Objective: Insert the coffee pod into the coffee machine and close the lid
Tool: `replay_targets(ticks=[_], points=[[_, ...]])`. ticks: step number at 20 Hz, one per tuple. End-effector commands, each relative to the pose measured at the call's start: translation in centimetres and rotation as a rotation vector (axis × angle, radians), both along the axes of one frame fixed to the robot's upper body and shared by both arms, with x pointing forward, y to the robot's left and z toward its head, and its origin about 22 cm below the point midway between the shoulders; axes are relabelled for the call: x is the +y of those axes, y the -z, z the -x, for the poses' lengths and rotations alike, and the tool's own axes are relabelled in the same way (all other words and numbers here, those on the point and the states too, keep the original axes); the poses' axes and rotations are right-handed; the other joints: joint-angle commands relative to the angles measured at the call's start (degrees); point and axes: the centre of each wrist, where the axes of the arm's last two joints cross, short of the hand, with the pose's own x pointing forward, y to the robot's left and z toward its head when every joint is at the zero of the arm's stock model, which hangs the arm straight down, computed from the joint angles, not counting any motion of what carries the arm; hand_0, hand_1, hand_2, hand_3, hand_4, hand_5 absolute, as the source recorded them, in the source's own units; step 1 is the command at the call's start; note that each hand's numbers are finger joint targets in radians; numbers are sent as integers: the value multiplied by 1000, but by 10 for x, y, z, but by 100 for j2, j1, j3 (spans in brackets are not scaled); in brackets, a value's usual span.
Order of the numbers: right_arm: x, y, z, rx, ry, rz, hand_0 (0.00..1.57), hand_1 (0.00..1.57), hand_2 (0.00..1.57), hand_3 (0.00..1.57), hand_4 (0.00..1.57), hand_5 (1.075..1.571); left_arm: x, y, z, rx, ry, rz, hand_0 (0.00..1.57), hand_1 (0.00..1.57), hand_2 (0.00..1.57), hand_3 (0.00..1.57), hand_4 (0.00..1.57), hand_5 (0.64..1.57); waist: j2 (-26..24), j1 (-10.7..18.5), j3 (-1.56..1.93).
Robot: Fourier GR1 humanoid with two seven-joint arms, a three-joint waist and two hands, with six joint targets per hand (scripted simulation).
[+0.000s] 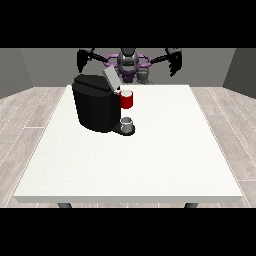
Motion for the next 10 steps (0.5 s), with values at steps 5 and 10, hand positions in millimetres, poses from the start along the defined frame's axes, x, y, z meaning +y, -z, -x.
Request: replay_targets(ticks=[5, 10], points=[[1, -36, -12, -80, -148, 44, 0, 0, 0, 0, 107, 1571, 10, 20, 25, 92, -64, 50, 0, 0, 0, 0, 404, 1571, -290, 283, 4], [-10, -61, -39, -62, -73, 48, 0, 0, 0, 0, 0, 1571, -8, 15, 33, 80, -26, 100, 0, 0, 0, 0, 457, 1571, -185, 624, 5]])
